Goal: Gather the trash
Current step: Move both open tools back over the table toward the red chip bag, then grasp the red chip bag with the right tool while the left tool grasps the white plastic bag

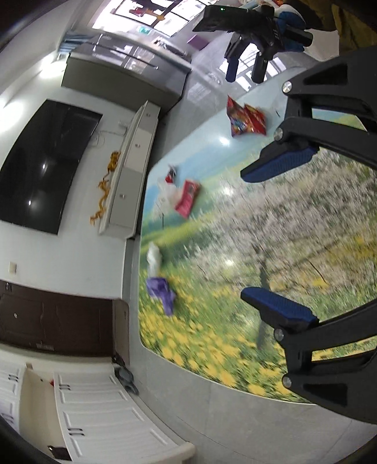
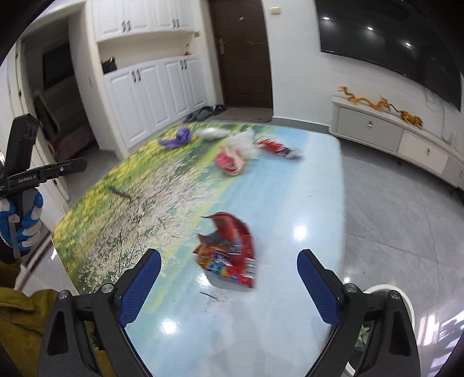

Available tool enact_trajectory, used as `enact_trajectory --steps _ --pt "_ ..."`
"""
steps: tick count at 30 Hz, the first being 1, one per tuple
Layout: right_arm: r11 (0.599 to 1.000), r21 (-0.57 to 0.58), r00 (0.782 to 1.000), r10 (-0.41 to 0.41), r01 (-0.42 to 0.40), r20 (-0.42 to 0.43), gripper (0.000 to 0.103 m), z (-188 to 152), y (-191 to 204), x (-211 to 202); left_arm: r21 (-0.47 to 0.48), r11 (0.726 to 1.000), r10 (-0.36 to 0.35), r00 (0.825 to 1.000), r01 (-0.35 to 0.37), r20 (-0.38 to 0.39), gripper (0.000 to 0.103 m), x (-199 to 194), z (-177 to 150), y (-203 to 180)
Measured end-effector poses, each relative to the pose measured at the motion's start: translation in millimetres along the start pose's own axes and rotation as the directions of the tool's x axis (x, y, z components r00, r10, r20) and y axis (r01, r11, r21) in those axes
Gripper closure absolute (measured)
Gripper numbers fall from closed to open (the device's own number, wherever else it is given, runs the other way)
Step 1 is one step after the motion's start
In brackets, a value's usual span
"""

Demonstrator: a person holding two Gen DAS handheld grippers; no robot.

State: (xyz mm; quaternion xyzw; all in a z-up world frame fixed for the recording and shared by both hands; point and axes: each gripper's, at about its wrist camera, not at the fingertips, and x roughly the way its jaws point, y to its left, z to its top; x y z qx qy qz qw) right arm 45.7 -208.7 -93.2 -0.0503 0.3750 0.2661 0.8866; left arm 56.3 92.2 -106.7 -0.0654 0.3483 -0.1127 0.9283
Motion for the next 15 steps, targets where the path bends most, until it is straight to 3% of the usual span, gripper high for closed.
enact_trajectory --steps 4,10,12,15 --pt "1.0 -0.028 0.999 0.008 -0.009 -0.041 0.008 -0.3 13.0 21.3 -0.04 0.999 -0.004 1.0 0.003 -0.018 0.03 9.9 -3.8 16.4" --pt "1.0 -0.03 0.997 0.004 -0.006 -0.077 0.008 -2.0 10.9 46.3 -0.007 0.999 -0.033 0.997 0.033 -0.063 0.03 46.2 12.9 6.9" --pt "1.0 -0.016 0.997 0.008 -0.009 -0.079 0.012 -1.2 5.5 53.6 0.011 0.999 -0.04 0.996 0.041 -0.081 0.03 58.8 19.9 -2.6" --pt "1.0 -0.003 0.996 0.019 -0.02 -0.086 0.029 -1.5 -1.5 65.1 0.051 0.997 -0.06 0.993 0.065 -0.101 0.03 87.7 37.5 -19.6"
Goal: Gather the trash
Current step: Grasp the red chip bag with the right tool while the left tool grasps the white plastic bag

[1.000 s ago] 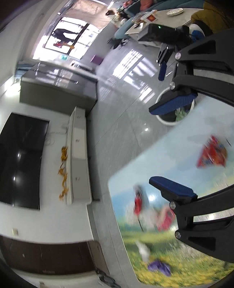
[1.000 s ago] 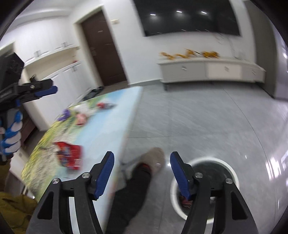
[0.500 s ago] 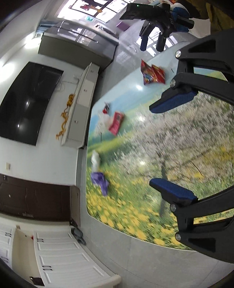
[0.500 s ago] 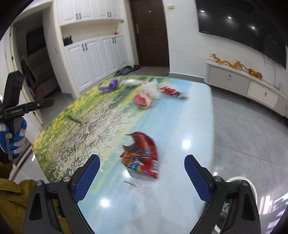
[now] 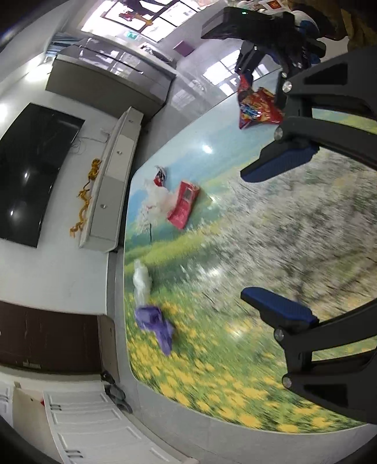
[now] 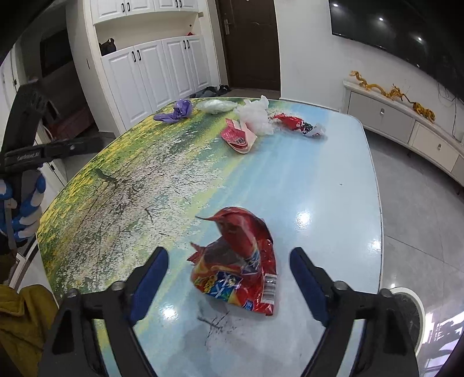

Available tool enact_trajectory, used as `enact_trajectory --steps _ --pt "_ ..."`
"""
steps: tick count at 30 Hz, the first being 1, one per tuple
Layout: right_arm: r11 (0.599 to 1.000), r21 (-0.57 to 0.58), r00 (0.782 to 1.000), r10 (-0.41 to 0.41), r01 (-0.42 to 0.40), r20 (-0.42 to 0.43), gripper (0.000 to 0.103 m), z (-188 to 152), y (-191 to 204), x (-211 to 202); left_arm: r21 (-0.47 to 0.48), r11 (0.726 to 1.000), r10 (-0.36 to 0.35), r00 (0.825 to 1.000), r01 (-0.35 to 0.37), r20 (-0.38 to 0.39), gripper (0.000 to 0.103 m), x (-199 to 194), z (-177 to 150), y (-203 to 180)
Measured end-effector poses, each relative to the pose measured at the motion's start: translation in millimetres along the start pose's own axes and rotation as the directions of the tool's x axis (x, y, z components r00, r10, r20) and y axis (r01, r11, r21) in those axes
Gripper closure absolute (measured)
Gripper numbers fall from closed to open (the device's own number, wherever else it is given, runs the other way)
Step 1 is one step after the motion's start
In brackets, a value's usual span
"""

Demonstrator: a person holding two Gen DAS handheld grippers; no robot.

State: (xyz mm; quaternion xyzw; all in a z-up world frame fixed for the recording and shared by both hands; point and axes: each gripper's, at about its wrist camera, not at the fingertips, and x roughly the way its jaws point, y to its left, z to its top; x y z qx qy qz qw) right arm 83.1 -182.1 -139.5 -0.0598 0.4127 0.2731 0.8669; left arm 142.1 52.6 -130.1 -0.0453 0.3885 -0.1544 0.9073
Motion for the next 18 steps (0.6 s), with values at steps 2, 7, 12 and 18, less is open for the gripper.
enact_trajectory --steps 2,7,12,18 --pt "1.0 0.007 1.0 0.013 -0.013 0.0 0.045 0.0 -3.9 4.5 0.037 0.999 -0.01 1.0 0.01 -0.001 0.03 20.1 20.1 -12.4" --pt "0.997 0.035 0.997 0.072 -0.073 0.027 0.07 1.6 -14.8 7.9 0.128 0.992 -0.022 1.0 0.021 0.008 0.03 64.7 66.2 -38.7" --pt "0.991 0.057 0.991 0.12 -0.123 0.056 0.082 6.1 -25.7 5.5 0.167 0.986 -0.016 1.0 0.018 -0.011 0.03 112.5 98.8 -53.7" --pt "0.983 0.069 0.983 0.164 -0.17 0.078 0.086 9.0 -29.7 8.3 0.183 0.983 0.001 0.998 0.01 -0.059 0.031 165.1 117.1 -64.8"
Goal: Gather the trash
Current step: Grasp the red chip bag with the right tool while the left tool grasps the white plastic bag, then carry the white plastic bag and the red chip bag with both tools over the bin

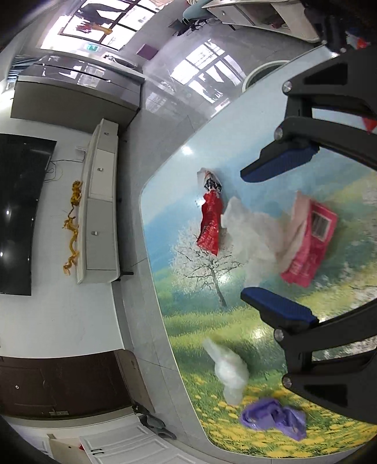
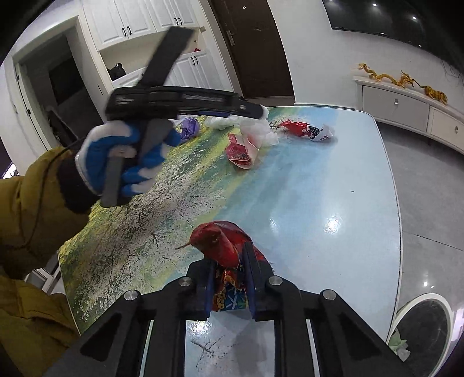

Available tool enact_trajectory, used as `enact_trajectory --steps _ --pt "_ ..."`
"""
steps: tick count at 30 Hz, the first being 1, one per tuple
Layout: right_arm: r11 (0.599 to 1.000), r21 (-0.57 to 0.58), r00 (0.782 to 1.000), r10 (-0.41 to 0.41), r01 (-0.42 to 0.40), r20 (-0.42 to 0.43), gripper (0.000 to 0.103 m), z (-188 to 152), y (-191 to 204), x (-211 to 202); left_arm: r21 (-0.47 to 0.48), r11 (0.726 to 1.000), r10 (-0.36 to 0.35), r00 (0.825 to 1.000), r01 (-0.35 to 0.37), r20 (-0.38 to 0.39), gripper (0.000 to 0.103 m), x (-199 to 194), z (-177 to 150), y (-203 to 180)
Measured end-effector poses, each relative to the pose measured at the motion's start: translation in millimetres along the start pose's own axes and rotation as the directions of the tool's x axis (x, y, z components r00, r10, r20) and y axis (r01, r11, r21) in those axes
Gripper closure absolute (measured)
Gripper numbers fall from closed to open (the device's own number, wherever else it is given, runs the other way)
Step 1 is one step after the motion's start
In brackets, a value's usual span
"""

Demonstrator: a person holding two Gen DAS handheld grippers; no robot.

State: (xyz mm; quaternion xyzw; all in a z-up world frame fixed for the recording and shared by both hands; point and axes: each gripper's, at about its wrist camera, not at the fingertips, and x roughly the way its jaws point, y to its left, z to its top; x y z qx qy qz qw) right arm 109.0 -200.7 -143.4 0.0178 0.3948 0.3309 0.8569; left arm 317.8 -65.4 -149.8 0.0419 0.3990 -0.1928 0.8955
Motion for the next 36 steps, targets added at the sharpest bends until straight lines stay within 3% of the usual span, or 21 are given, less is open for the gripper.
enact_trajectory --steps 2,5,6,9,15,26,31,36 --pt "1.0 0.001 1.0 0.008 -0.008 0.001 0.086 0.2 -0.6 1.9 0.003 1.0 0.003 1.0 -0.003 -0.02 0.043 10.1 0.1 -0.8" --pt "1.0 0.005 1.0 0.018 -0.018 0.007 0.087 -0.1 -1.8 3.2 0.013 1.0 0.011 0.998 -0.011 -0.063 0.07 22.2 -1.8 -1.5" --pt "1.0 0.01 1.0 0.023 -0.023 0.008 0.087 -0.2 -2.4 3.2 0.014 1.0 0.01 0.997 -0.009 -0.074 0.084 24.4 -2.6 -1.2" --pt "1.0 0.014 0.999 0.026 -0.027 0.019 0.088 0.1 -2.6 1.2 0.003 1.0 0.004 0.997 -0.004 -0.08 0.093 23.5 -4.5 -0.2" --pt "0.999 0.027 0.999 0.027 -0.028 0.034 0.091 -0.2 0.1 -4.4 -0.035 0.999 -0.011 1.0 0.01 -0.028 0.095 -8.1 0.5 4.1" --pt "0.999 -0.044 0.992 0.031 -0.026 0.12 0.094 -1.2 43.8 -51.2 -0.054 0.999 0.003 0.995 0.003 0.103 0.095 -126.5 -11.1 4.8" --pt "0.996 -0.087 0.984 0.014 0.002 0.176 0.094 -4.8 66.2 -85.1 -0.03 0.999 0.017 0.983 -0.012 0.182 0.095 -187.9 -28.6 -5.1" --pt "0.992 -0.112 0.968 -0.029 0.058 0.249 0.094 -15.1 87.0 -128.4 -0.016 1.0 0.029 0.961 -0.025 0.276 0.095 -254.8 -52.0 -16.8"
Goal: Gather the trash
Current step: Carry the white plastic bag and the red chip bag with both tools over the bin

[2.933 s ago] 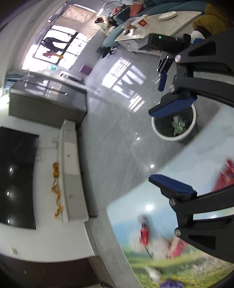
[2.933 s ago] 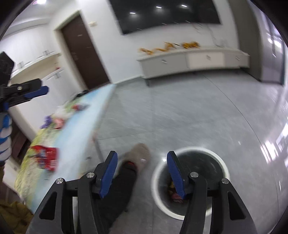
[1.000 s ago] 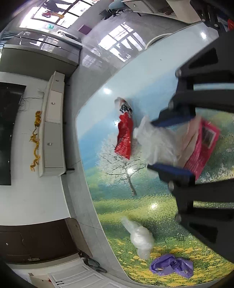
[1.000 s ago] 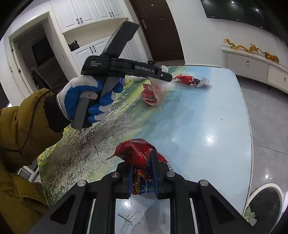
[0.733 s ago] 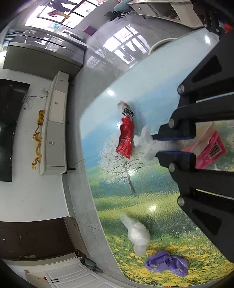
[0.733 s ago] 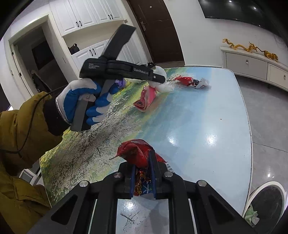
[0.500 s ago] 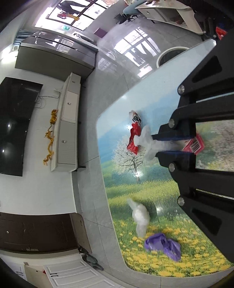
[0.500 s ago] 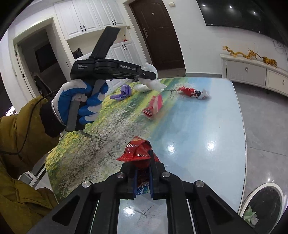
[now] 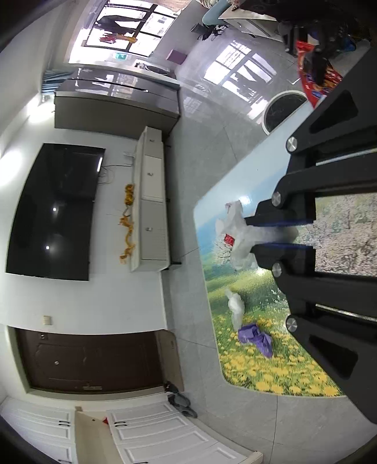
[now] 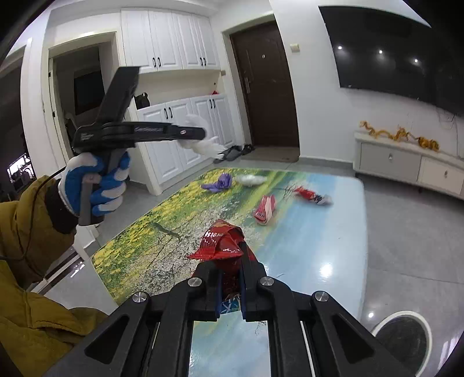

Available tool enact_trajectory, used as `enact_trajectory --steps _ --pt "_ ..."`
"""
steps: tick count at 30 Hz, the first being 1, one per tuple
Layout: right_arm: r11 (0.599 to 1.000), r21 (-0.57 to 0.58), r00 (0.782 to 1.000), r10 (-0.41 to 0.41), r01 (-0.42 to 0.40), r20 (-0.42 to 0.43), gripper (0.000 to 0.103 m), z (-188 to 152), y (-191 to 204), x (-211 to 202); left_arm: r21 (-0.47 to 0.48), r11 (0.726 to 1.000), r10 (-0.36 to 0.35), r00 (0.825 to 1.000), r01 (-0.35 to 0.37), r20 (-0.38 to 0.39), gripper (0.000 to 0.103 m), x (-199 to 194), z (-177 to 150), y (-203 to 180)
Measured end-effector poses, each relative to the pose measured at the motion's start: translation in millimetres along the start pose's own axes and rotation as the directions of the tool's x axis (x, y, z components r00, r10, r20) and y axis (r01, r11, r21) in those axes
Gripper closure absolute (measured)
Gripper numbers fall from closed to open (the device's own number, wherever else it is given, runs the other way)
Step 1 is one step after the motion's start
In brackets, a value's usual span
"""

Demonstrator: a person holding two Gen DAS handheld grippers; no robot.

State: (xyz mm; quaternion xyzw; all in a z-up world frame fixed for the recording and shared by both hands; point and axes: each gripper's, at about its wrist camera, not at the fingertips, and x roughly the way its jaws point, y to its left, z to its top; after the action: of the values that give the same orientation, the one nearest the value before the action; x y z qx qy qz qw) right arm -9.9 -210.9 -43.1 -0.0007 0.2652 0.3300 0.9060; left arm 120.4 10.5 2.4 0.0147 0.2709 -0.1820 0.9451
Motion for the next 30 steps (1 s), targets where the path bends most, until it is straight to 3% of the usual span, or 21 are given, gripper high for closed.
enact_trajectory --steps 8,16,24,30 --pt "0.997 -0.023 0.992 -0.071 0.073 0.101 0.094 -4.2 22.7 -59.6 -0.006 1.0 0.003 0.995 -0.002 0.103 0.095 -78.8 -15.4 -6.2" --pt "0.991 -0.01 0.975 -0.127 0.131 0.184 0.094 -4.8 20.1 -91.5 0.004 0.999 -0.033 0.99 0.033 0.137 0.095 -97.6 -18.7 -23.4" --pt "0.966 0.118 0.943 -0.25 0.228 0.221 0.094 -16.0 -27.5 -118.2 0.06 0.989 -0.142 0.986 0.137 0.089 0.095 -67.6 -5.4 -78.1" --pt "0.908 0.289 0.919 -0.359 0.303 0.162 0.094 -47.3 -90.4 -121.6 0.133 0.957 -0.252 0.966 0.257 -0.056 0.095 4.3 0.5 -146.9"
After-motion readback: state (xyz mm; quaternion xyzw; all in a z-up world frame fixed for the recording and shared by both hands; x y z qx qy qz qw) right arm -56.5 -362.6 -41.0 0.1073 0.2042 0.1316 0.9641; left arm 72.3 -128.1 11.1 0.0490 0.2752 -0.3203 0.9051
